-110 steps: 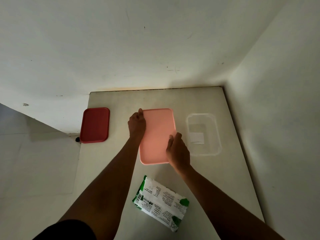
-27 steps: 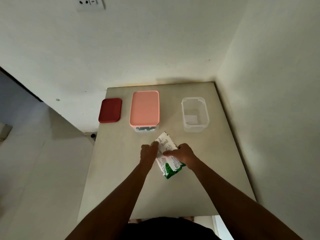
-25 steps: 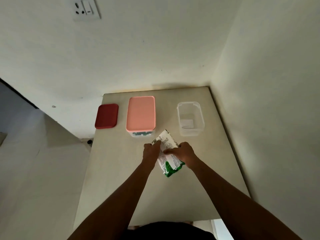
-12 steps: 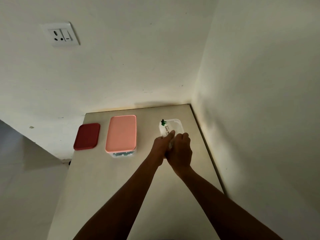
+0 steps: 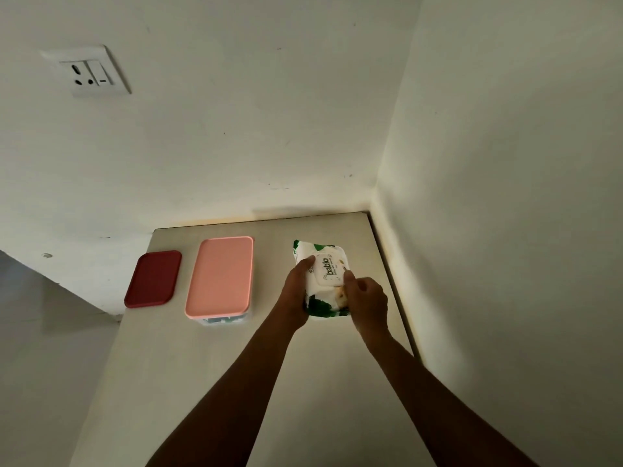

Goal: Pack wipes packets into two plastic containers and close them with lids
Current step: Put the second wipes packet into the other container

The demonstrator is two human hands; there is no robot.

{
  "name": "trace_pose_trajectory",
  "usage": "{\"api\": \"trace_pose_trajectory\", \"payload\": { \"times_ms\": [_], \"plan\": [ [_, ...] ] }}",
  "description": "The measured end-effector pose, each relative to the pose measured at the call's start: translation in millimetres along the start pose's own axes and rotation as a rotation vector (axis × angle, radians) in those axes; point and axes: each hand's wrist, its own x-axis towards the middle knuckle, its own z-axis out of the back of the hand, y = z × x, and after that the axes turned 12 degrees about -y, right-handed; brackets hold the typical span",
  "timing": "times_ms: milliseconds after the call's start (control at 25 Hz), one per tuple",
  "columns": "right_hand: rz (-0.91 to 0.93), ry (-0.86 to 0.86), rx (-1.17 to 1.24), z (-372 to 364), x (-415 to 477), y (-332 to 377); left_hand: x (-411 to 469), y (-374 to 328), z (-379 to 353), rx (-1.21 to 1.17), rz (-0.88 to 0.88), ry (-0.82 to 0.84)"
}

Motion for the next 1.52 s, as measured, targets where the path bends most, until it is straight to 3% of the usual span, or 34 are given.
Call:
{"api": "trace_pose_trajectory", "payload": {
  "times_ms": [80,120,280,400,560,760,880,1080,1200,1360,1520],
  "plan": [
    [-0.249,0.149,0.133,-0.1,14.1,-3.0,10.7,7.0,-1.8,0.036,0.014,-0.049],
    [-0.290,0.177,0.169,-0.5,20.2,-5.8,17.4,10.4,-1.8,0.063,0.018,-0.068],
    [-0.182,0.083,0.161,-7.3,35.3,-13.8,39.6,9.4,-2.7,0.329,-0.035,-0.258],
    [-0.123,0.065,0.133,-15.6,41.9,-14.6,49.8,4.6,-5.3,0.725,-0.315,-0.414],
    [-0.051,0.138,0.093,-27.2,44.6,-18.3,49.6,6.0,-2.8,0.955,-0.659,-0.493],
    [0.081,0.233,-0.029,-27.8,44.5,-18.8,40.3,19.7,6.3,0.933,-0.875,-0.424],
    [0.136,0.159,-0.095,-27.5,43.3,-17.8,38.7,33.3,17.1,0.987,-0.968,-0.342],
    [0.280,0.024,-0.278,-37.6,30.4,-17.7,44.3,27.4,24.2,1.262,-1.074,-0.419],
    [0.428,-0.021,-0.430,-37.5,22.1,-20.9,45.1,22.1,32.7,1.319,-1.175,-0.349],
    [0.717,0.095,-0.591,-33.6,16.8,-29.3,46.3,21.6,37.8,1.415,-1.278,-0.190],
    [0.694,0.119,-0.606,-32.4,13.0,-28.3,45.9,13.7,34.9,1.534,-1.259,-0.119]
  ]
}}
